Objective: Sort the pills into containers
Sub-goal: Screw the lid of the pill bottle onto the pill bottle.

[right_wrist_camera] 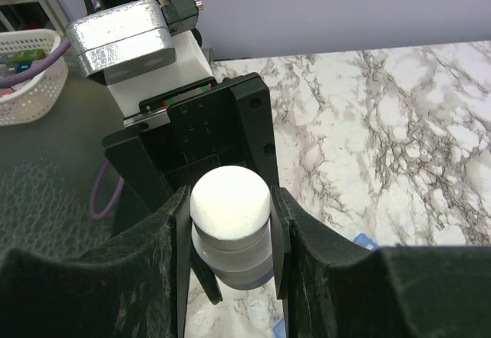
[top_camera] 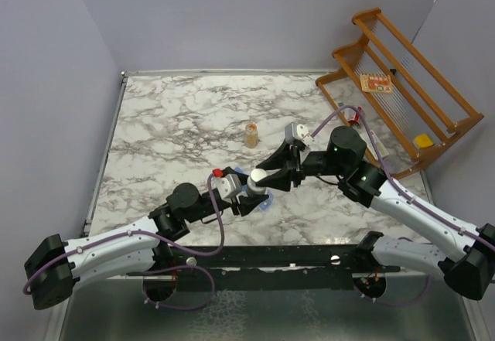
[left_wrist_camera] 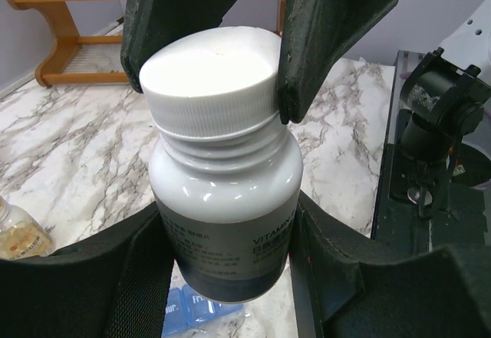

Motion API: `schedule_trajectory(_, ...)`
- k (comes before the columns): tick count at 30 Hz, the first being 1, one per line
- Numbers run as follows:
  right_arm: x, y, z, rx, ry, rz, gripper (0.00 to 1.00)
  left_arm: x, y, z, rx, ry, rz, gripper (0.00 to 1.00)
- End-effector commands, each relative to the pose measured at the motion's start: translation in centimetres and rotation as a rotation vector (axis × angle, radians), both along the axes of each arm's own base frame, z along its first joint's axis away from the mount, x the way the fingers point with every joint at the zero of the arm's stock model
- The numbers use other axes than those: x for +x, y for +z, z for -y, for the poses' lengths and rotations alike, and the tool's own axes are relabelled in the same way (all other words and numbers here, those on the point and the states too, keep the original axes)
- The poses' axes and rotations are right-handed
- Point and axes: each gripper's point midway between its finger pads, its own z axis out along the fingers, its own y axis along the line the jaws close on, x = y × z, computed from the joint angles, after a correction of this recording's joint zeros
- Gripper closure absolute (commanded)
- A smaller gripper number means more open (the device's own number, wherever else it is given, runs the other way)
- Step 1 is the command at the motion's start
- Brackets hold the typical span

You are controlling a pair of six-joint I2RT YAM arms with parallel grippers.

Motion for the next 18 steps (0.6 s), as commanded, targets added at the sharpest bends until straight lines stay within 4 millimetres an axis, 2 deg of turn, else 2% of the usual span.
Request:
schedule_trajectory(1,-0.3,-0.4,0.0,-0.027,0.018,0.003,0.99,0.2,5.6,-0.2,-0.146,0.02,0.088,1.0)
schedule_trajectory(6,0.0,0.5,0.0,-0.007,-0.001,0.032,0.99,0.1,5.8,-0.3,-0.151,0.019,0.088,1.0)
schedule_trajectory(18,0.0,0.4,0.1,-0.017,-0.001,0.027,0.99,0.0,6.8,-0.7,-0.172,0.026,0.112,1.0)
